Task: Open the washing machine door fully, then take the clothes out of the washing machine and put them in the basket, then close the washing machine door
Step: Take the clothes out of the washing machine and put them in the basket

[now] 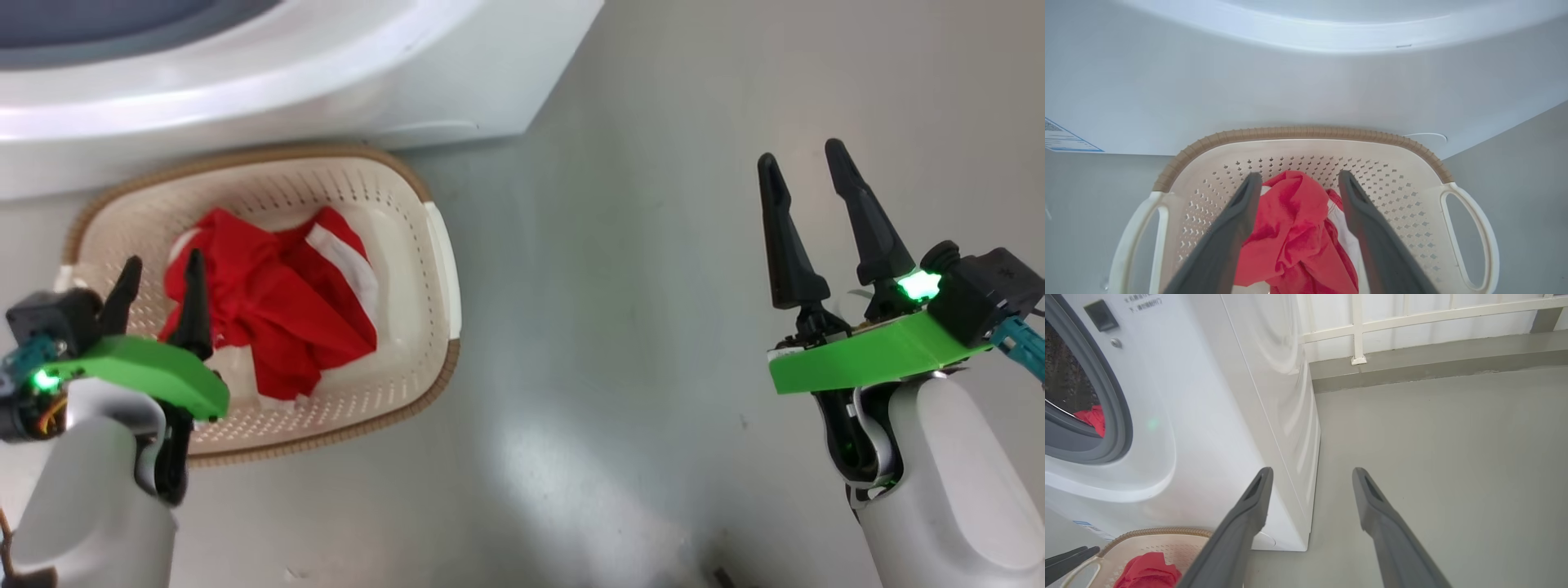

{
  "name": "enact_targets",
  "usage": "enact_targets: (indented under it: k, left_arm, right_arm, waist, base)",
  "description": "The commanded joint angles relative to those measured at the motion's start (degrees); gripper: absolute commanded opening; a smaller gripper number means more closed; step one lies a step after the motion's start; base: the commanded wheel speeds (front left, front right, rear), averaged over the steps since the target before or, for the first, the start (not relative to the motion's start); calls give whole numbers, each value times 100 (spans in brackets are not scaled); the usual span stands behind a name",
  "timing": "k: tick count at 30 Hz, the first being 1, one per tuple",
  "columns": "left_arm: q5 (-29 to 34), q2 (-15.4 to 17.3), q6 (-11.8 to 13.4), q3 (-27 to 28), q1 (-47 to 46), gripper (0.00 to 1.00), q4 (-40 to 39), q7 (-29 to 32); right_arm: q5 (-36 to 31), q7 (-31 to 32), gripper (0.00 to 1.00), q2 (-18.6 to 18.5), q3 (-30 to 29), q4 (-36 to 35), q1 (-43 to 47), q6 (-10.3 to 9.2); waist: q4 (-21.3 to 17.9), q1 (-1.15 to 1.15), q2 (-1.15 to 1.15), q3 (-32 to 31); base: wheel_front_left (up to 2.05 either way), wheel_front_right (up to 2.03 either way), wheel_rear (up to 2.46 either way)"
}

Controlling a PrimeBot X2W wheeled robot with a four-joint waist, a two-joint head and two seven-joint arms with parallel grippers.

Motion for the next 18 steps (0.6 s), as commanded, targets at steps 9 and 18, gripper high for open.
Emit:
enact_targets:
  k: [9, 18]
  left_arm:
    - [226, -87, 5, 619, 1129, 100, -1262, -29]
    - [543, -316, 5, 862, 2049, 100, -2446, -29]
  right_arm:
    - [-99, -37, 100, -23, 49, 130, 540, 35]
    - [-21, -37, 100, -231, 24, 271, 1046, 35]
  waist:
    - [243, 0, -1, -1232]
    - [372, 0, -1, -2084]
  base:
    - [0, 0, 0]
    - [0, 0, 0]
